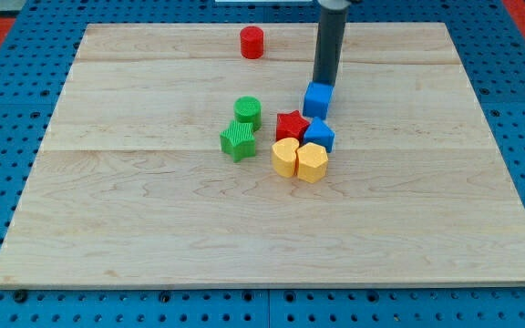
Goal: Slide the red circle towards the center
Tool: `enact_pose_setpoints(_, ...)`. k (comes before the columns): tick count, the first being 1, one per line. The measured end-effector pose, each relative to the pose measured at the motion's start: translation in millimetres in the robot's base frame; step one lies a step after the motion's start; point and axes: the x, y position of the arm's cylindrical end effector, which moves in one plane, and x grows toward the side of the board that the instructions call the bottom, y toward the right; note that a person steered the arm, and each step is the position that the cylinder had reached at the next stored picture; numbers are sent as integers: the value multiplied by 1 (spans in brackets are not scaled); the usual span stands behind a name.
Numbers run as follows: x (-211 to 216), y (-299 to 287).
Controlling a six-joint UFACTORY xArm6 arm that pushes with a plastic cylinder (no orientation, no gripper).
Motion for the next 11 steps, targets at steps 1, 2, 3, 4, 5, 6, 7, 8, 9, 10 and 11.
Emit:
enact_pose_setpoints(1,2,2)
enact_pose_setpoints(2,-51,-27)
enact_pose_setpoints(3,-101,9)
enact_pose_setpoints(4,-132,-43)
enact_pose_setpoints(5,-130,-126)
enact_pose_setpoints(6,-121,-155)
enact_pose_setpoints(7,-80,-178)
enact_pose_setpoints(8,-58,-137)
enact_pose_setpoints(9,-50,-180)
enact_pose_setpoints(10,-21,-195)
enact_pose_setpoints(11,-6,-245)
